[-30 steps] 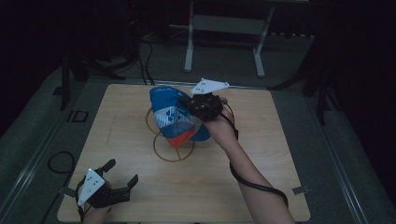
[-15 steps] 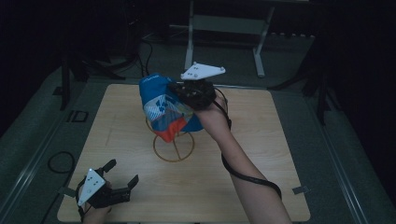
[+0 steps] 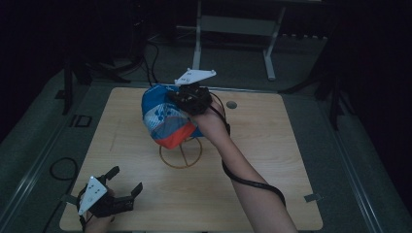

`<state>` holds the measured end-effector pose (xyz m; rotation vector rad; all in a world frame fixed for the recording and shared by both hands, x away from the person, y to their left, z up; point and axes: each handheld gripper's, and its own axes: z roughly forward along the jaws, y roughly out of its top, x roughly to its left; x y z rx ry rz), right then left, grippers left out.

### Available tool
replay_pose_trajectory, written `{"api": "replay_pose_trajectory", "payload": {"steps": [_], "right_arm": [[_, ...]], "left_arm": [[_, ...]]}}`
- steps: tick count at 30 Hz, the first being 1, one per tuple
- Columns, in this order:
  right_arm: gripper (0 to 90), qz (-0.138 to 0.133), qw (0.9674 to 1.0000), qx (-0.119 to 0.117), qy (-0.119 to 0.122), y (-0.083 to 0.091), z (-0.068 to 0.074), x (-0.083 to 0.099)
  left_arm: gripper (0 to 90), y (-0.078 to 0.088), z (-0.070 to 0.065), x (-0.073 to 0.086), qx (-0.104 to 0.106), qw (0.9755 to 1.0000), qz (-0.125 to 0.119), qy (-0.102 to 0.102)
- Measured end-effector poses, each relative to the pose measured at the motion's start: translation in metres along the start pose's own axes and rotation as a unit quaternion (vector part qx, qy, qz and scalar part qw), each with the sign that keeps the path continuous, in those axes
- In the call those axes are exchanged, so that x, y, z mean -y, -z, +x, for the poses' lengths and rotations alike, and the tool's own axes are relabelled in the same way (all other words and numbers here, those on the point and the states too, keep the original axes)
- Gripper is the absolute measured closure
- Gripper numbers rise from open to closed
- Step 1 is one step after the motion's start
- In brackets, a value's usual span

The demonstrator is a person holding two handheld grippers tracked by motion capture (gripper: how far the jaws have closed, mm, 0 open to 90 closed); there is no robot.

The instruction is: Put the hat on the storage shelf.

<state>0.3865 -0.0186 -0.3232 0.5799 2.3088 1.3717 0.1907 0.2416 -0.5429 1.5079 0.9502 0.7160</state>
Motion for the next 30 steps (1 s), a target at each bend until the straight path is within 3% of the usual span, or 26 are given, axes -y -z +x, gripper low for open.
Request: {"api": "replay_pose_trajectory", "payload": {"steps": [9,15,21,30], "right_arm": [[90.0,0.001,0.9998,0.007,-0.017,0.012,-0.014,0.024],[89.5,-0.004,0.9994,-0.003,-0.035,0.023,-0.022,0.039],[72.9,-0.008,0.9987,-0.016,-0.047,0.026,-0.026,0.048],[66.5,-0.011,0.9978,-0.019,-0.062,0.03,-0.032,0.056]], "left_arm": [[1.5,-0.003,-0.002,0.0,0.003,1.0,0.003,-0.001],[1.5,-0.004,-0.003,0.0,0.006,1.0,0.005,-0.003],[1.6,-0.005,-0.004,0.001,0.007,1.0,0.005,-0.004],[1.5,-0.005,-0.004,0.001,0.008,0.9999,0.006,-0.004]]}}
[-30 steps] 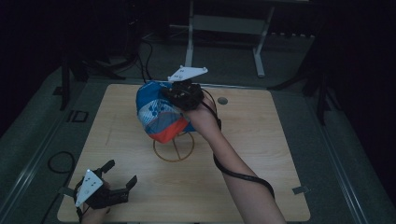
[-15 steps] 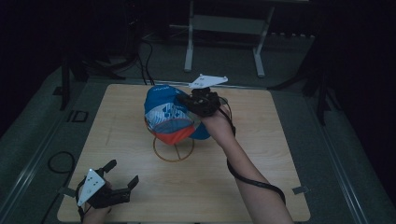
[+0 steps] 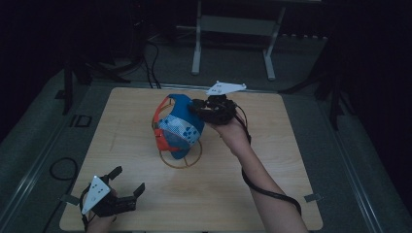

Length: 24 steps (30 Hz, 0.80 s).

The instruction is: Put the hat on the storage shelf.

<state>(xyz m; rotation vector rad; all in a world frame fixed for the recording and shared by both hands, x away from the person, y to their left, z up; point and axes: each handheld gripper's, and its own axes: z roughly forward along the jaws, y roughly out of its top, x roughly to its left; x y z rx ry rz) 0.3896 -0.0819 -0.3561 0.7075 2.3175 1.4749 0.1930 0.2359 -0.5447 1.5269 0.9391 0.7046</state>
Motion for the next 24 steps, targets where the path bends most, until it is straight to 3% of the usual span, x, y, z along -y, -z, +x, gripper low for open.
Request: {"api": "replay_pose_trajectory", "payload": {"steps": [6,22,24], "right_arm": [[60.0,-0.004,1.0,-0.005,0.0,0.005,0.001,0.002],[22.6,-0.008,0.9994,-0.033,-0.009,0.02,-0.002,0.02],[17.6,-0.001,0.9994,-0.034,0.0,0.021,-0.001,0.024]], "left_arm": [[1.6,0.0,0.0,0.0,0.0,1.0,0.002,-0.002],[1.6,-0.002,-0.001,0.0,0.005,1.0,0.0,0.002],[1.5,-0.002,-0.001,0.001,0.004,1.0,0.001,0.002]]}}
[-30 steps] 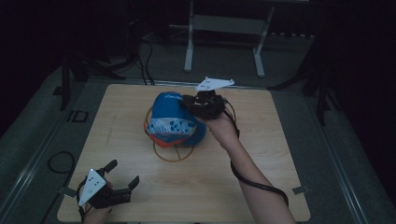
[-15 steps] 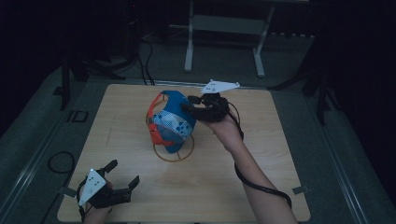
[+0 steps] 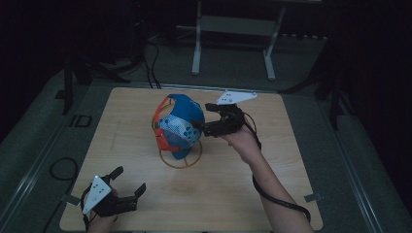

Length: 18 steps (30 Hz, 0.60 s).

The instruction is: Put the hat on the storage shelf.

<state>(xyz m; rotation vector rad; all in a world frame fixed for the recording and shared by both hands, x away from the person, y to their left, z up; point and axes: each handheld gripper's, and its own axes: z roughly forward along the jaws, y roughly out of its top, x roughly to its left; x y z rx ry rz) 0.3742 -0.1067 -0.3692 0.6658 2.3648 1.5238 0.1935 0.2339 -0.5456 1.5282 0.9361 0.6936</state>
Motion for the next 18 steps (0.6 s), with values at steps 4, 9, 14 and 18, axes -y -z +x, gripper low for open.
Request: {"api": "replay_pose_trajectory", "payload": {"steps": [4,9,14,18], "right_arm": [[14.5,0.006,0.9999,-0.005,0.01,0.002,0.002,0.01],[13.8,-0.004,0.9999,-0.014,0.009,0.006,0.005,0.022],[13.6,-0.006,0.9996,-0.017,0.022,0.009,0.009,0.036],[13.6,-0.007,0.9996,-0.014,0.024,0.012,0.011,0.049]], "left_arm": [[1.5,0.0,0.0,0.001,-0.001,1.0,-0.002,0.002],[1.5,0.0,-0.001,0.0,0.001,1.0,-0.001,0.001],[1.5,0.001,0.0,0.001,0.001,1.0,-0.002,0.001],[1.6,0.001,0.0,0.001,0.001,1.0,-0.002,0.0]]}}
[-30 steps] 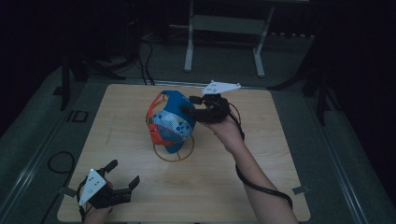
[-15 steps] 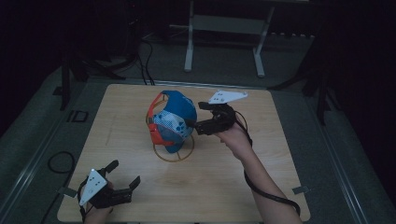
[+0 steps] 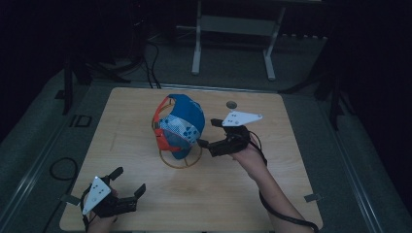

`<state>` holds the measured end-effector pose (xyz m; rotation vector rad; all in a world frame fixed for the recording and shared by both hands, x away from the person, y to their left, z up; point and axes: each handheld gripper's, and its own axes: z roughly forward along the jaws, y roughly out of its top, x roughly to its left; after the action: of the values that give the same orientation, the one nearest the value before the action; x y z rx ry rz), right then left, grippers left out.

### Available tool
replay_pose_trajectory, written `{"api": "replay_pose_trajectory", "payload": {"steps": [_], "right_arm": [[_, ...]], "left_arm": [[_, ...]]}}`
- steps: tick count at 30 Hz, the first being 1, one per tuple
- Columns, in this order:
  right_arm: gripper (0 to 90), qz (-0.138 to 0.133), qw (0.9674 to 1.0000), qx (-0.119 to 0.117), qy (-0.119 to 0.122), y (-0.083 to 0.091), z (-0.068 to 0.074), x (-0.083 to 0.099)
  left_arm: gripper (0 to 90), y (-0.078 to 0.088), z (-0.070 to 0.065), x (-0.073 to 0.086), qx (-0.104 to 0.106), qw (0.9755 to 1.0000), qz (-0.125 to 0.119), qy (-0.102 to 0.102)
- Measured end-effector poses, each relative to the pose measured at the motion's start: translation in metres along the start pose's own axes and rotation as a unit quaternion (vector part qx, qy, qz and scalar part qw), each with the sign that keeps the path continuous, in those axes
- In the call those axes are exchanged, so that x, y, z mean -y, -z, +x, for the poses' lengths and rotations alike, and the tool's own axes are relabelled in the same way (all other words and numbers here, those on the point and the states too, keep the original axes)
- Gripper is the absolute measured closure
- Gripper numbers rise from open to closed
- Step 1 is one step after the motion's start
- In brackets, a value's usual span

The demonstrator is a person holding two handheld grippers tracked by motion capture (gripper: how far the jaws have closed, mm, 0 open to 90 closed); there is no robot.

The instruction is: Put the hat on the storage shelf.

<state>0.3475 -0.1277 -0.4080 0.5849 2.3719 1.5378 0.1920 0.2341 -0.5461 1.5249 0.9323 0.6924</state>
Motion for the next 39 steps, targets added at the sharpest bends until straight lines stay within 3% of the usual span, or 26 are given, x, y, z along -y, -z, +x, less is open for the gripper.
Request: {"api": "replay_pose_trajectory", "payload": {"steps": [16,23,33,39], "right_arm": [[13.8,0.009,0.9999,-0.006,0.001,0.011,0.001,0.064],[13.8,0.006,0.9999,0.0,-0.014,0.017,-0.003,0.092],[14.0,0.022,0.9995,0.001,-0.023,0.02,-0.003,0.122],[13.7,0.042,0.9991,0.001,-0.007,0.018,0.001,0.138]], "left_arm": [[1.5,-0.002,-0.001,0.001,0.002,1.0,0.005,-0.004],[1.5,-0.004,-0.001,0.002,0.01,0.9999,0.011,-0.004],[1.6,-0.006,-0.001,0.004,0.017,0.9997,0.019,-0.003],[1.5,-0.008,-0.002,0.006,0.029,0.9991,0.031,-0.009]]}}
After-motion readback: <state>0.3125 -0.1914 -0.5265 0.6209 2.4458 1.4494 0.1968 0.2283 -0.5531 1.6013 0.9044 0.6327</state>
